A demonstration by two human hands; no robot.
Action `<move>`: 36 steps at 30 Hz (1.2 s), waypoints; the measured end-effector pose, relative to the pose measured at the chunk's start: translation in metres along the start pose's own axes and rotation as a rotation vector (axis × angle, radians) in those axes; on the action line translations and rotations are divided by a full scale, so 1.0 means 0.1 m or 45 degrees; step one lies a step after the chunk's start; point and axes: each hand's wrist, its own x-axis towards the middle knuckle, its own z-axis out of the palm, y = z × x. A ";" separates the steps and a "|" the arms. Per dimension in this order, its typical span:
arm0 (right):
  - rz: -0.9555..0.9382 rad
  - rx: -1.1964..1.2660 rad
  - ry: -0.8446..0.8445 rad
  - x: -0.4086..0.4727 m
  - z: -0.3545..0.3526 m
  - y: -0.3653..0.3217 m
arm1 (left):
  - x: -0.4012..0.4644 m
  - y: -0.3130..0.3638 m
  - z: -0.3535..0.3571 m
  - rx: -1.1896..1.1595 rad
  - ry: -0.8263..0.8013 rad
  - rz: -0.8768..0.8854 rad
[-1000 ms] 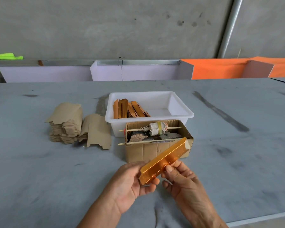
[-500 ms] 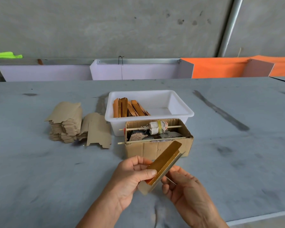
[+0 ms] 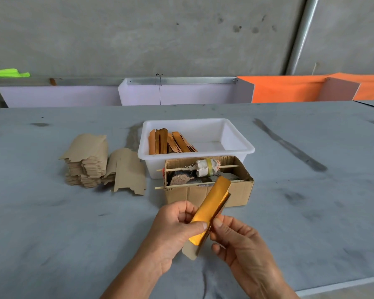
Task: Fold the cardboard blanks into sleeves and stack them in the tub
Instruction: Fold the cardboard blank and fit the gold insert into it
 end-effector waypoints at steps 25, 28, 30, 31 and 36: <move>-0.155 -0.165 0.257 0.10 -0.09 -0.14 | 0.04 0.05 -0.14 -0.197 0.110 0.026; -0.177 -0.078 0.311 0.13 -0.05 -0.10 | 0.07 -0.05 -0.03 -0.551 0.260 -0.069; -0.189 -0.047 0.327 0.13 0.00 -0.08 | 0.07 -0.10 0.05 -0.652 0.271 -0.087; -0.190 -0.042 0.327 0.13 0.02 -0.08 | 0.06 -0.11 0.08 -0.678 0.275 -0.088; -0.185 -0.046 0.352 0.13 0.10 -0.06 | 0.10 -0.11 0.15 -0.772 0.292 -0.097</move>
